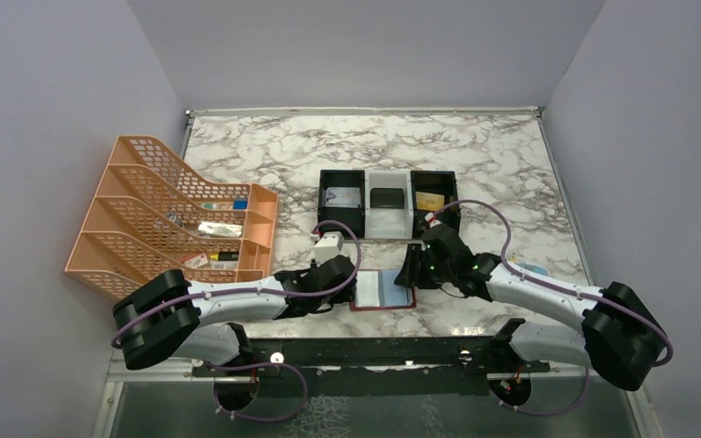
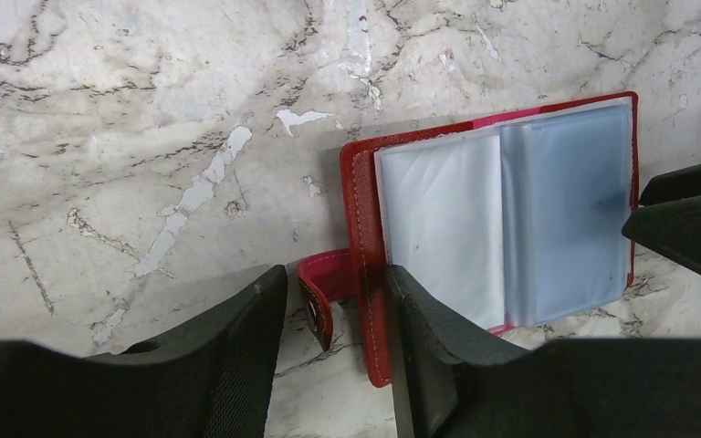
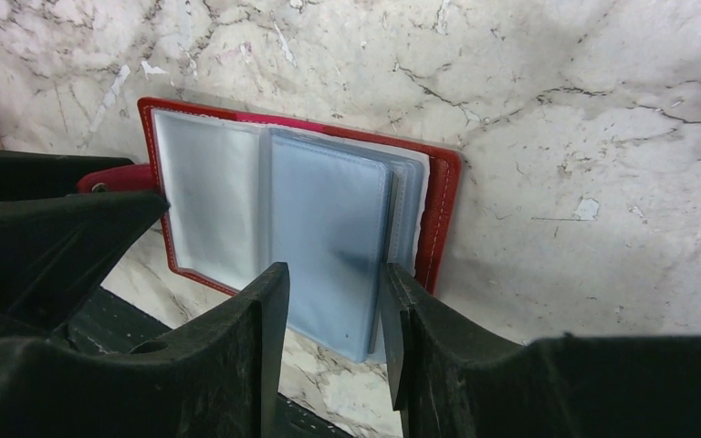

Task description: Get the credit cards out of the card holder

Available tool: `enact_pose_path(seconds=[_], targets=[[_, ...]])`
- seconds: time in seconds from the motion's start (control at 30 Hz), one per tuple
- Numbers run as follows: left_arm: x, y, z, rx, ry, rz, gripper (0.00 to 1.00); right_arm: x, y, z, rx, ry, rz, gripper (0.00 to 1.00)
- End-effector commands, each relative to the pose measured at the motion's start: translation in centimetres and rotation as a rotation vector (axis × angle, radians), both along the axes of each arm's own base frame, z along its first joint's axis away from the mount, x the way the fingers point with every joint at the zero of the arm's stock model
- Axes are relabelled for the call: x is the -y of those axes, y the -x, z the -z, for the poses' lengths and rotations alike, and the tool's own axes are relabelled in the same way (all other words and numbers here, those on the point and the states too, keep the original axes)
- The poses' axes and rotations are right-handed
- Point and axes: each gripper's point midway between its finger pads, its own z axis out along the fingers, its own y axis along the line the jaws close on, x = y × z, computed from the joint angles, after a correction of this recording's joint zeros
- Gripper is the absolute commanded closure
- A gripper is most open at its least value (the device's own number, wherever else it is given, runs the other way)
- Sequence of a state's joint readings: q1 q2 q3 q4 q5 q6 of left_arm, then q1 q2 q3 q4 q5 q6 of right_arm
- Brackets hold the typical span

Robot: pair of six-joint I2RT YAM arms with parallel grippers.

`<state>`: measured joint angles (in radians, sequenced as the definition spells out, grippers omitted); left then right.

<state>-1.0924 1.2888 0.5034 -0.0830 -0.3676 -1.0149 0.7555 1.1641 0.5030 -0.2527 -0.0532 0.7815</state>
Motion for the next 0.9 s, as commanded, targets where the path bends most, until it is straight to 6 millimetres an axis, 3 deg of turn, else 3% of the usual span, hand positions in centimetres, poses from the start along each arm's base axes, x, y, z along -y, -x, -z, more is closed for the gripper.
enact_pose_path(seconds=[0.0, 0.87], targets=[[0.9, -0.2, -1.0, 0.008, 0.024, 0.023, 0.56, -0.8, 0.6, 0.5, -0.03, -0.036, -0.03, 0.58], [1.4, -0.2, -0.9, -0.001, 0.01, 0.052, 0.69, -2.0, 0.6, 0.0, -0.034, -0.048, -0.1, 0.65]])
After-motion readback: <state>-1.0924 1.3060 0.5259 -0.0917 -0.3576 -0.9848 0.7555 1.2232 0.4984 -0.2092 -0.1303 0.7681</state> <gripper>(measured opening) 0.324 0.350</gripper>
